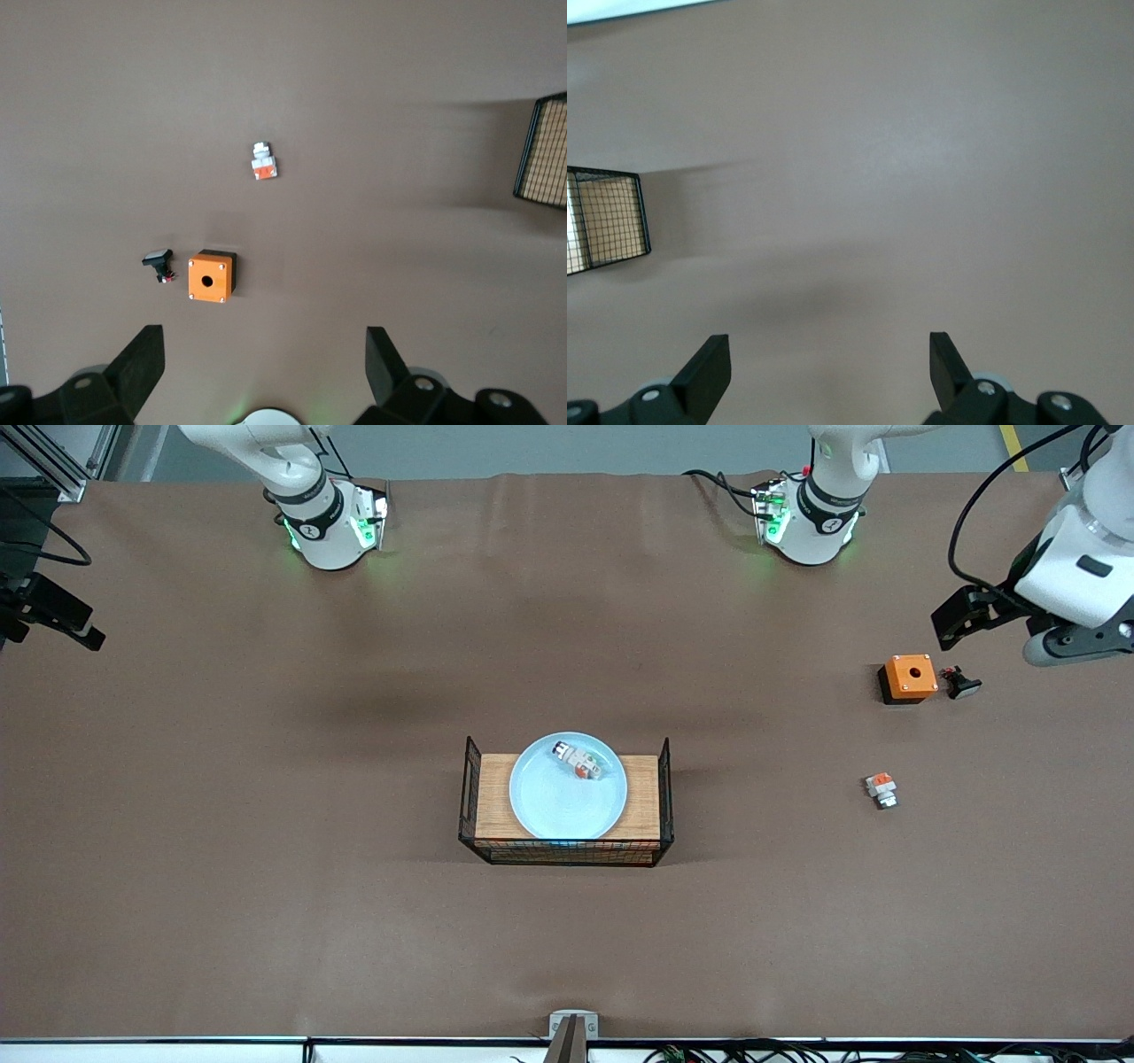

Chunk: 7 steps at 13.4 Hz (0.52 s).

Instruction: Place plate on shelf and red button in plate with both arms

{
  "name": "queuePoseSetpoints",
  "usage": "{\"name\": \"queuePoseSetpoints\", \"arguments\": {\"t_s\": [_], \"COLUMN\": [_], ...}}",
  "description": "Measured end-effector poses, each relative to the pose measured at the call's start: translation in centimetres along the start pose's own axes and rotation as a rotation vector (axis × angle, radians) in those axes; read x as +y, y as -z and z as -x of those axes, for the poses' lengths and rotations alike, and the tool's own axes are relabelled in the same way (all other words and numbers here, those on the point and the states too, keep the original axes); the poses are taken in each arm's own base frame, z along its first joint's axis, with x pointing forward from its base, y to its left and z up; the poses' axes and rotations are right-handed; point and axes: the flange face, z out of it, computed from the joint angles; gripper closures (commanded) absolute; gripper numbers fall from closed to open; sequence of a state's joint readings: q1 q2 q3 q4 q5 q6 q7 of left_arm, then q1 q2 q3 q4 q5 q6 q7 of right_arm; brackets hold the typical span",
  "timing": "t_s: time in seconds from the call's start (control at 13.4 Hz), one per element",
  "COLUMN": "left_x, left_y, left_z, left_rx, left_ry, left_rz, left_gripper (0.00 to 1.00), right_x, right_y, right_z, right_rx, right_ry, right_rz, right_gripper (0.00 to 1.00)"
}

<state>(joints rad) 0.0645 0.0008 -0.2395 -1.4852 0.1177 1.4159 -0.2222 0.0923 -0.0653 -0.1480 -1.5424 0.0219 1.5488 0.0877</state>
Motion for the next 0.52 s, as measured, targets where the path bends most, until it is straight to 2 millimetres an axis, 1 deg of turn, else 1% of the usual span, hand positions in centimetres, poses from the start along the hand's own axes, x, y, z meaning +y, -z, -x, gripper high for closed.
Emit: {"name": "queuePoseSetpoints", "arguments": {"t_s": [0.07,0.22,0.37,0.52], "left_x": [-0.9,-2.0,-2.4,-2.2], "left_y": [0.0,-0.1,-0.1,0.3], "left_z": [0.4,1.2,2.3,3.5], "left_rx": [-0.003,-0.001,0.019,0.034], "left_ry": [-0.012,-0.017,-0.022,-0.025], "left_rz": [0.008,0.031,0.039,0.053], "left_gripper": [0.00,0.00,0.00,0.00], "right_x": [-0.3,-0.9,-1.3,-1.4], "right_y": [0.0,-0.3,-0.4,-0.6], "right_z": [-0.4,-1.0,-1.1,-1.2], "right_rx": [0.004,0.001,-0.001,-0.003], "right_ry": [0.004,0.012,0.019,0.019], "right_rz": [0.002,0.004,0.005,0.005], "right_gripper": [0.00,0.00,0.00,0.00]}}
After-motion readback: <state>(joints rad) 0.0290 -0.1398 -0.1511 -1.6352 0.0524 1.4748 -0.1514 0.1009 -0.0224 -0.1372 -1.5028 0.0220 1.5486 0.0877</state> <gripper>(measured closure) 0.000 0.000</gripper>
